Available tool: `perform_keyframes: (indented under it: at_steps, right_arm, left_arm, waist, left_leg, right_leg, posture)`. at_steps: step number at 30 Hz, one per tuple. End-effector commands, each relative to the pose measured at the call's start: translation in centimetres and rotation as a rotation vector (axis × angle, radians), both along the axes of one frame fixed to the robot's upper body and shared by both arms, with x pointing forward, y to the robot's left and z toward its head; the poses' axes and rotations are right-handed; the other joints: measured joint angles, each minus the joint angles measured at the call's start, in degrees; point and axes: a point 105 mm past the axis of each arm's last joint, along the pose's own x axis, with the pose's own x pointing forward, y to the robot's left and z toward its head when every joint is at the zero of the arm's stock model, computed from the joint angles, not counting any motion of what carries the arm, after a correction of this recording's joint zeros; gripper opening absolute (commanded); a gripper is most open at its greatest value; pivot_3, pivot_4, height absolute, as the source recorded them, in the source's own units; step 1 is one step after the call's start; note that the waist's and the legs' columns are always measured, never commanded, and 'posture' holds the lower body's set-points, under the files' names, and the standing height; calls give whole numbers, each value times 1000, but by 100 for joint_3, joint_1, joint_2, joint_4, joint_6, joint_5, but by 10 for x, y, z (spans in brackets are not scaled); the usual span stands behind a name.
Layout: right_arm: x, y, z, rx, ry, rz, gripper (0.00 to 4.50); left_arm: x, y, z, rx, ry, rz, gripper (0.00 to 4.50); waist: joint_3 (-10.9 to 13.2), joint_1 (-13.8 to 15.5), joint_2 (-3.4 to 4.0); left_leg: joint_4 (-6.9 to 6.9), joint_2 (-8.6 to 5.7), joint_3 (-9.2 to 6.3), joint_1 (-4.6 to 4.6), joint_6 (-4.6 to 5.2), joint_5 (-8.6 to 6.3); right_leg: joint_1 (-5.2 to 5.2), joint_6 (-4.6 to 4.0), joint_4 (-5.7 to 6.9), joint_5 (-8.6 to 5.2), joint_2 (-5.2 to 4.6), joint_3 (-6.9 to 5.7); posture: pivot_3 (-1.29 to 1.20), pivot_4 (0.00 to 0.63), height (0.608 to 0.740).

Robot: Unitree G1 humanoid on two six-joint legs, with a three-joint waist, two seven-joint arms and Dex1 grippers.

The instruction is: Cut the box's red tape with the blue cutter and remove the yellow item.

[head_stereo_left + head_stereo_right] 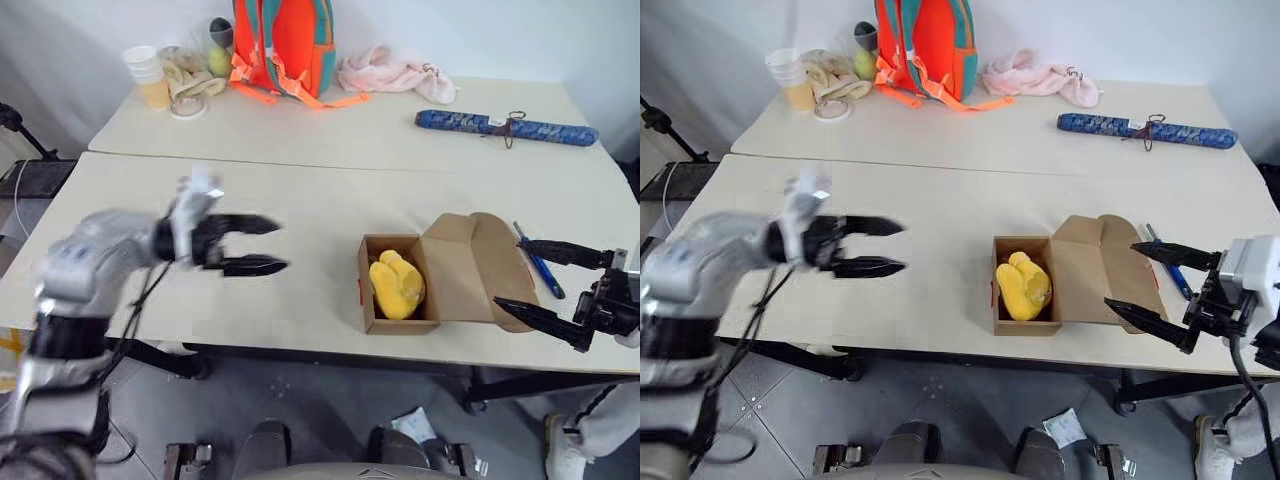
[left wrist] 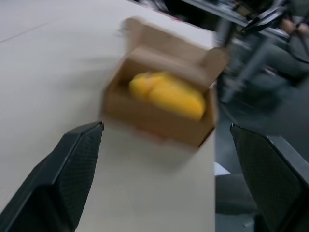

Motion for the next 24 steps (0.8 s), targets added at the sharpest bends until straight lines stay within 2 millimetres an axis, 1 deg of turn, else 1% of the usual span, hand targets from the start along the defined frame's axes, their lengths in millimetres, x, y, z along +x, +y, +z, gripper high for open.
perform_keyframes:
  at_steps: [1,2,3,4,5,7,8,9,12,15,18,20,24]
  right_arm:
    - [-3,2,12,-35,-13,32,4500]
    - [-2,2,11,-52,-6,40,4500]
    - [-1,3,12,-53,-8,38,4500]
    - [0,4,12,-54,-11,37,4500]
    - [1,6,13,-54,-15,37,4500]
    - [-1,10,16,-39,-18,35,4500]
    - [0,12,17,-36,-18,34,4500]
    - [-2,14,17,-31,-20,32,4500]
    - [-6,19,17,-22,-19,25,4500]
    - [-8,21,15,-18,-13,19,4500]
    - [-10,23,13,-6,-9,7,4500]
    - [-11,24,12,-1,-8,2,4500]
    - [-9,25,12,6,-14,-4,4500]
  left_arm:
    - [3,-41,-1,131,-54,-89,4487]
    - [8,-56,-1,165,-110,-102,4487]
    - [14,-72,0,180,-128,-102,4487]
    - [18,-82,0,193,-139,-103,4487]
    - [20,-92,-4,234,-169,-125,4487]
    - [27,-95,-20,382,-196,-116,4487]
    - [30,-94,-24,423,-203,-113,4487]
    - [31,-96,-29,448,-223,-133,4487]
    - [29,-112,-37,484,-254,-197,4487]
    - [30,-120,-41,505,-264,-224,4487]
    - [26,-126,-42,532,-288,-290,3870]
    - [24,-128,-42,536,-287,-319,3282]
    - [28,-127,-41,538,-287,-312,2111]
  waist:
    - [0,-53,1]
    - [0,-58,1]
    - [1,-46,-1]
    - [2,-33,-2]
    - [2,-35,-2]
    - [3,-40,-3]
    - [3,-57,-1]
    - [4,-74,0]
    - [5,-60,-1]
    - [7,55,-5]
    - [8,90,-6]
    - [8,88,-6]
    - [8,79,-6]
  left_leg:
    - [-6,0,0,6,0,0]
    - [-10,0,0,5,0,0]
    - [-9,0,0,5,0,0]
    - [-6,0,0,2,0,0]
    - [-1,0,1,-7,0,0]
    - [0,-1,2,-11,0,0]
    - [-4,-1,3,-11,0,0]
    - [-7,0,4,-10,0,0]
    - [-9,0,3,-13,0,0]
    - [2,-1,3,-23,2,-1]
    - [7,-1,3,-24,4,-2]
    - [6,-1,3,-24,4,-2]
    - [5,-1,3,-23,5,-3]
  right_leg:
    - [1,0,4,0,0,-1]
    - [0,-1,1,-1,1,-2]
    - [1,-1,0,-1,1,-2]
    - [3,-1,-6,-1,1,-4]
    - [3,-1,-18,-1,1,-5]
    - [2,-1,-26,-1,1,-5]
    - [1,-1,-29,-1,1,-5]
    - [0,-1,-29,-1,1,-4]
    - [-4,-1,-30,-1,1,-6]
    - [-3,-1,-34,-1,0,-6]
    - [-2,-1,-34,0,0,-6]
    - [-3,-1,-34,-1,0,-7]
    - [-3,-1,-33,-1,0,-7]
  posture:
    - [0,150,740]
    - [0,150,740]
    - [0,150,740]
    - [0,150,740]
    - [0,150,740]
    - [0,150,740]
    - [0,150,740]
    - [0,150,740]
    - [0,150,740]
    - [0,150,740]
    - [0,150,740]
    - [0,150,740]
    - [0,150,740]
